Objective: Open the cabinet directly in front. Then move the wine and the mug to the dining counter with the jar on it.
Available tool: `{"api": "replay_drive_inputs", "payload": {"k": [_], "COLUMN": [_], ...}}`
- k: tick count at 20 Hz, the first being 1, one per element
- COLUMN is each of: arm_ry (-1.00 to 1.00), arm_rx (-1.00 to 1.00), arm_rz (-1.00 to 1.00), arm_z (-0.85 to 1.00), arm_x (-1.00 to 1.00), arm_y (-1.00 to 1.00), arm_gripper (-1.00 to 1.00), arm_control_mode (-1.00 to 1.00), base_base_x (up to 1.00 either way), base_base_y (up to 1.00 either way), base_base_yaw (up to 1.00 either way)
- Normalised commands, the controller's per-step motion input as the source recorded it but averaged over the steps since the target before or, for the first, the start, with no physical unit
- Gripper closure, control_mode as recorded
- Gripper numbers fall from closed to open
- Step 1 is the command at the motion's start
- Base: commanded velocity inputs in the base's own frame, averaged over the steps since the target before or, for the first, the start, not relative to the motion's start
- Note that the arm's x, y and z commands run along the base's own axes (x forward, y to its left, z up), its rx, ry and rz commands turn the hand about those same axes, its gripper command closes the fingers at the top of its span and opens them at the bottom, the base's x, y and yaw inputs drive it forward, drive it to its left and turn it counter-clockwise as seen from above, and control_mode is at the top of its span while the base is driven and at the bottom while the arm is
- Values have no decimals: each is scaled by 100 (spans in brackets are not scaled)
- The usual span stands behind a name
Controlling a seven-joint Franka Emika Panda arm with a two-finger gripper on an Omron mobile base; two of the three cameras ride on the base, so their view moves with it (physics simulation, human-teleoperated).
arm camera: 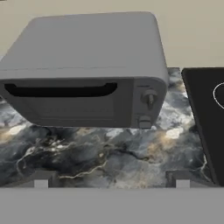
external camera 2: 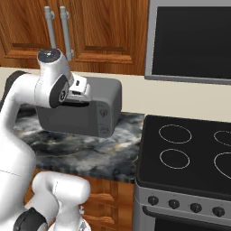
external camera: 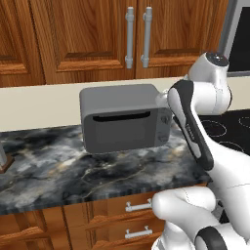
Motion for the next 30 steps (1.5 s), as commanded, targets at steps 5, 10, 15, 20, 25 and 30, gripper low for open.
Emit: {"api": "replay_drive_inputs", "payload": {"k": [5, 10, 15, 20, 25, 30], "arm_ry": [-35, -32, -29, -35, -36, -20], "arm_rx": [-1, 0, 0, -1, -1, 0], "arm_rz": [2, 1, 0, 0, 0, 0], "arm_z": [14, 17, 13, 19, 19, 13], "arm_x": [-51, -45, -33, -39, -37, -19], "arm_y": [0, 0, 0, 0, 0, 1], "arm_gripper": [-100, -100, -100, -100, -100, -100], "arm_control_mode": [-100, -100, -100, -100, -100, -100], "base_base_x": [0, 0, 0, 0, 0, 0], "base_base_y": [0, 0, 0, 0, 0, 0], "base_base_yaw": [0, 0, 0, 0, 0, 0]}}
